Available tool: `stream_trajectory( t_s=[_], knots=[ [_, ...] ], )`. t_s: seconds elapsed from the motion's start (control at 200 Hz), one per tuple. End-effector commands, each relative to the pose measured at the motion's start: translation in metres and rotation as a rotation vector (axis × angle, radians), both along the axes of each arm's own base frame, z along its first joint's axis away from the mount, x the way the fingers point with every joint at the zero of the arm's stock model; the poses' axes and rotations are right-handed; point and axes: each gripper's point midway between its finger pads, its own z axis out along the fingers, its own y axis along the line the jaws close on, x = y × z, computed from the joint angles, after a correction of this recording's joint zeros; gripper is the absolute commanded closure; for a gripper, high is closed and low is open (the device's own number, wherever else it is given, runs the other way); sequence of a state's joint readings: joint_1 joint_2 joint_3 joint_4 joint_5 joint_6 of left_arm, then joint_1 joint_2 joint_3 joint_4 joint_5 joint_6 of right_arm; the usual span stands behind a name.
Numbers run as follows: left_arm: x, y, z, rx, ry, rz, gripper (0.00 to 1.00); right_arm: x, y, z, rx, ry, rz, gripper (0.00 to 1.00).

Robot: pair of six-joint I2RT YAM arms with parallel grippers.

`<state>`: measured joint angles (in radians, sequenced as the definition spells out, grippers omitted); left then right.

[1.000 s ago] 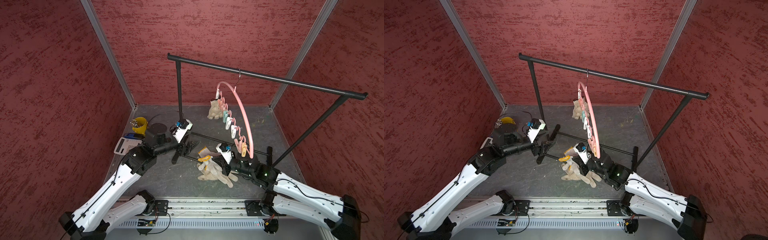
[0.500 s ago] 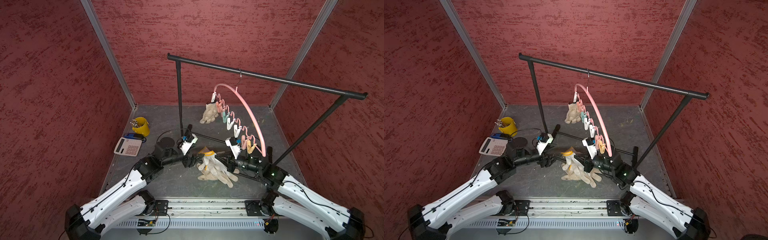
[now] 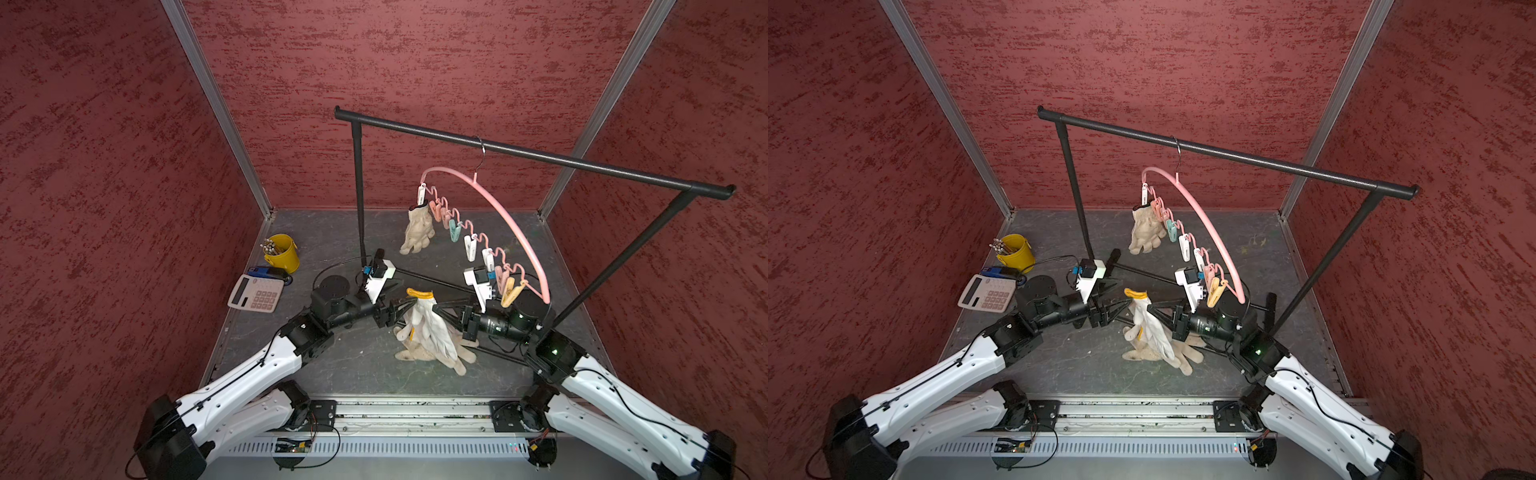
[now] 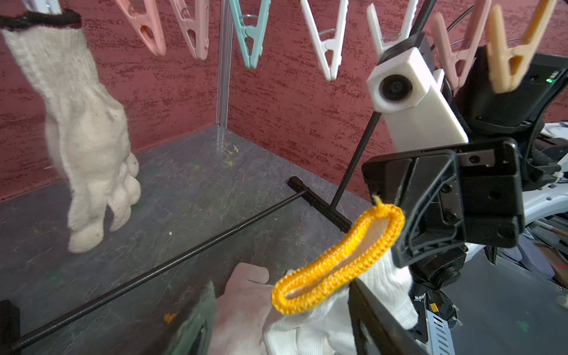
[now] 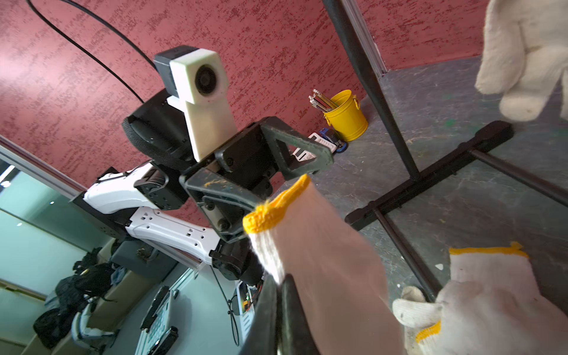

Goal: Clip the gloves onto a hanger to dry
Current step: Pick up the glove from the center of the board.

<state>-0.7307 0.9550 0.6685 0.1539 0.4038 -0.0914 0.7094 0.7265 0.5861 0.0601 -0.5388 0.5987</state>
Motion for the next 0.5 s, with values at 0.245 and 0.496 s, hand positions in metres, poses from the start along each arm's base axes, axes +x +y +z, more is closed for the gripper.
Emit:
stream_trajectory(
  t_s=[0.245,0.496],
  knots=[
    [-0.007,-0.004,0.027,-0.128,-0.045,-0.073,0.33,-0.02,-0.005,0.038,0.151,0.029,0.074,1.0],
    [-0.03,0.013,0.04,-0.219,0.025,-0.256,0.31,-0.029,-0.009,0.041,0.194,0.08,0.095,1.0]
  ],
)
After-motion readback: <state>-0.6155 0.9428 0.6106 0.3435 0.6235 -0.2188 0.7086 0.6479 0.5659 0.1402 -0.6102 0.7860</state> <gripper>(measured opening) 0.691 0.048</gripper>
